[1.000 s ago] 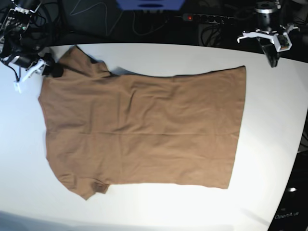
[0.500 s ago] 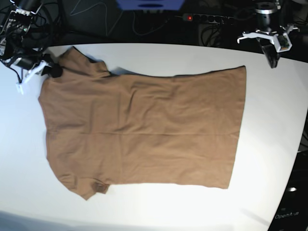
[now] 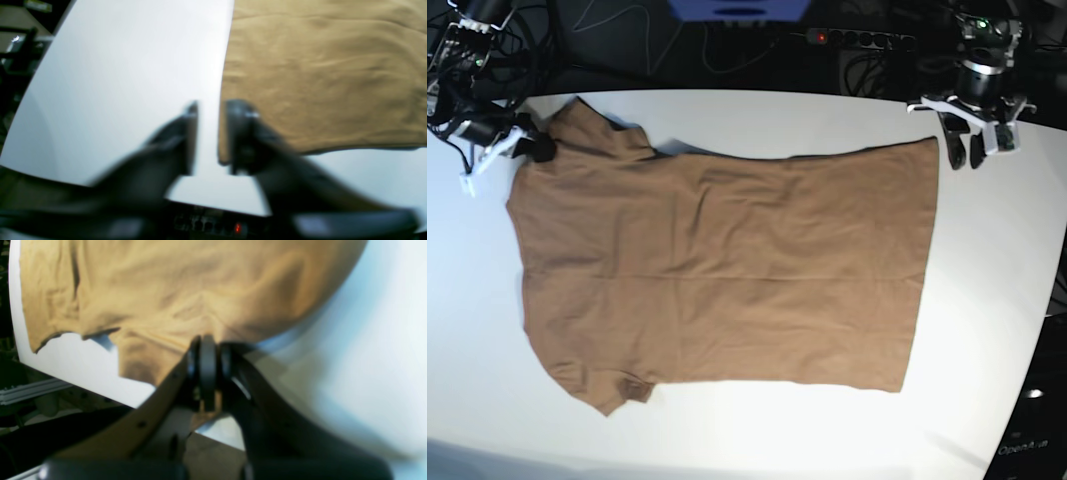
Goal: Fold the T-shirt properly
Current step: 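Move the left gripper to the hem corner on the same edge and grasp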
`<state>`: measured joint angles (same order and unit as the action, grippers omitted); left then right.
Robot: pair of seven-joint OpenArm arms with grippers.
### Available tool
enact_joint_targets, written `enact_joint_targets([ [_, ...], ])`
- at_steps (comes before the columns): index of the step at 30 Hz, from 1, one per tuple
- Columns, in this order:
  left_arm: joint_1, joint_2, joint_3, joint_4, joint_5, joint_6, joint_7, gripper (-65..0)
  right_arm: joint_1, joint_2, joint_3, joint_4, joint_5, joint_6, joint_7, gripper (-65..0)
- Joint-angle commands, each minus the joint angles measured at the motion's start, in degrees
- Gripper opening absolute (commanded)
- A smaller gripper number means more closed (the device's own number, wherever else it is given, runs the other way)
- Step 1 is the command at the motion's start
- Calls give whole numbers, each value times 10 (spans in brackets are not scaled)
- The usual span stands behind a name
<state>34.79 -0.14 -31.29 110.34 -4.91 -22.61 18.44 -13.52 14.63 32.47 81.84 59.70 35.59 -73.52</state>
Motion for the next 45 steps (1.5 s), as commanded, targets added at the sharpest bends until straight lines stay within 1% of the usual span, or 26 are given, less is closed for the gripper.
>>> enact_joint_targets([
  [1,-12,-2,-23,11,-4,-25,6,-387,2,11,2,8,12,1,5,-643],
  [2,-26,4,-45,11,-4,-50,28,-331,3,11,2,8,12,1,5,-643],
  [3,-41,10,-73,12,-4,-83,52,-276,6,11,2,9,12,1,5,-643],
  [4,-54,14,-100,11,-4,-113,75,-238,7,11,2,8,12,1,5,-643],
  [5,-67,15,-121,10,-2,-143,94,-218,7,11,2,8,12,1,5,-643],
  [6,-84,15,-142,7,1,-174,116,-213,8,12,2,8,12,1,5,-643],
  [8,-116,15,-178,-15,2,-174,165,-223,8,12,2,8,12,1,5,-643],
  [9,-132,9,-193,-30,2,-174,189,-226,8,12,2,8,12,1,5,-643],
  [11,-156,-11,-207,-62,2,-174,230,-225,7,12,2,8,12,1,5,-643],
  [13,-168,-20,-211,-94,2,-174,251,-225,6,12,2,8,12,1,5,-643],
  [16,-172,-23,-210,-114,2,-174,254,-225,6,12,2,9,12,1,4,-643],
  [24,-165,-17,-212,-103,1,-174,258,-225,6,12,-2,10,12,1,3,-643],
  [30,-157,12,-213,-58,1,-174,259,-225,6,12,-31,10,12,1,5,-643],
  [34,-162,31,-208,-49,1,-174,260,-225,6,10,-31,10,12,1,5,-643],
  [36,-170,32,-207,-52,1,-174,260,-223,7,11,-31,10,12,1,5,-643],
  [42,-179,27,-159,-104,1,-174,255,-223,8,11,-36,11,12,1,5,-643],
  [45,-179,27,-135,-112,1,-174,255,-223,8,11,-45,11,12,1,5,-643],
])
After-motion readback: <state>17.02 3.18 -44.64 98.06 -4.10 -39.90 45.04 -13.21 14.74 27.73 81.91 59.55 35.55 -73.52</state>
